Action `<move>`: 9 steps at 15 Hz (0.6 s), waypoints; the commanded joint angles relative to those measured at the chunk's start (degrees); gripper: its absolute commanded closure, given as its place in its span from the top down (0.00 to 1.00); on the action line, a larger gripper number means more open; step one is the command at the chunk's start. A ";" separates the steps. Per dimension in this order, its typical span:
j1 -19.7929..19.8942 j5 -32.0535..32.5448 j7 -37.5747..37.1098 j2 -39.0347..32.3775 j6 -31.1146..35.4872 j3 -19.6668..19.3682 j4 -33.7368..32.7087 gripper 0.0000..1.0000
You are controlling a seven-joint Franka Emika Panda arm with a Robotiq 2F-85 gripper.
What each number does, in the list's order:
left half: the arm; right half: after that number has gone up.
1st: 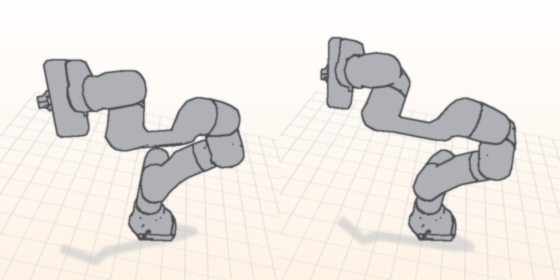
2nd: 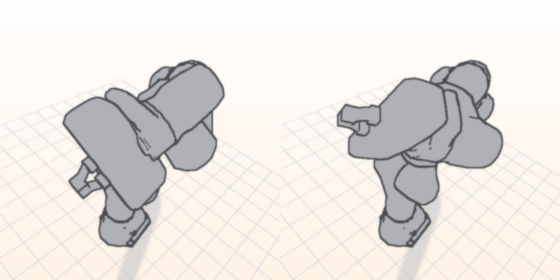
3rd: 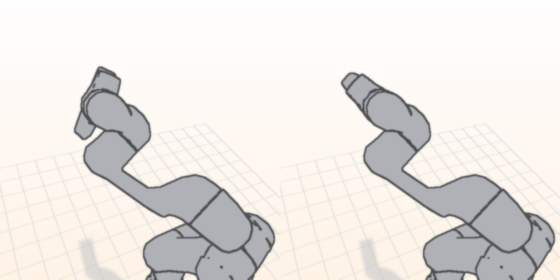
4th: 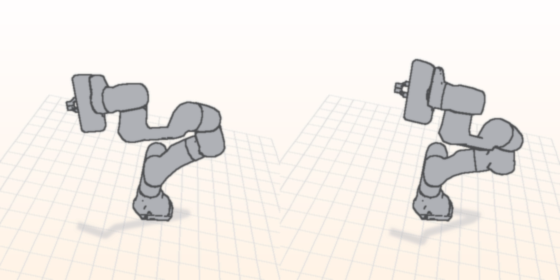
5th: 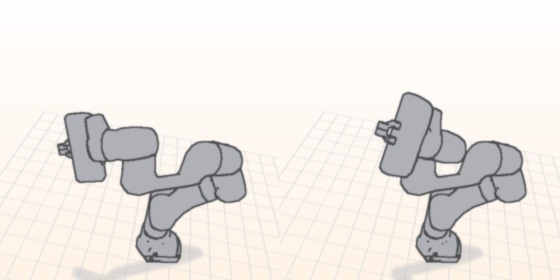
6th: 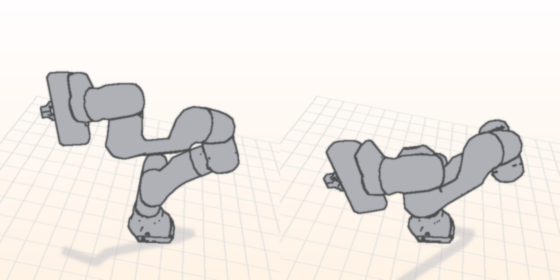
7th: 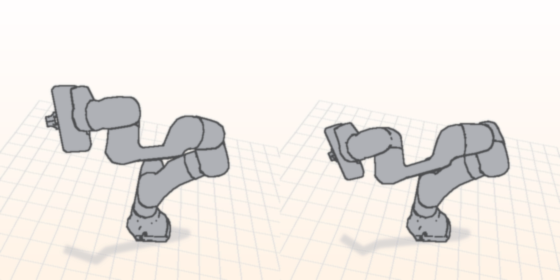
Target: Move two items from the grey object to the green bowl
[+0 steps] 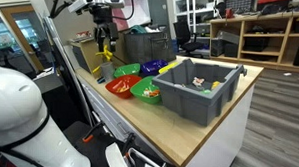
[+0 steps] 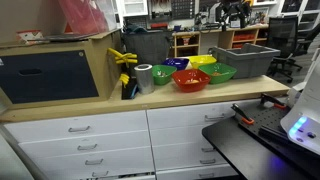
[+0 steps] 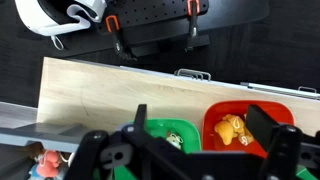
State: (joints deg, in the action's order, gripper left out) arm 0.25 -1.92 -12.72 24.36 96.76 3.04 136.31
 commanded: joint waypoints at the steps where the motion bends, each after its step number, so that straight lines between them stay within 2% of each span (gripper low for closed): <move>1: 0.10 -0.02 0.05 -0.02 -0.08 0.07 -0.07 1.00; 5: 0.07 0.19 0.72 -0.55 1.13 -0.03 -0.38 1.00; 9: 1.67 2.79 1.17 -4.31 9.83 -1.33 -2.59 1.00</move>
State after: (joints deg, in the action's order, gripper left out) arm 0.45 -1.00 -12.63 23.64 101.53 2.70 136.14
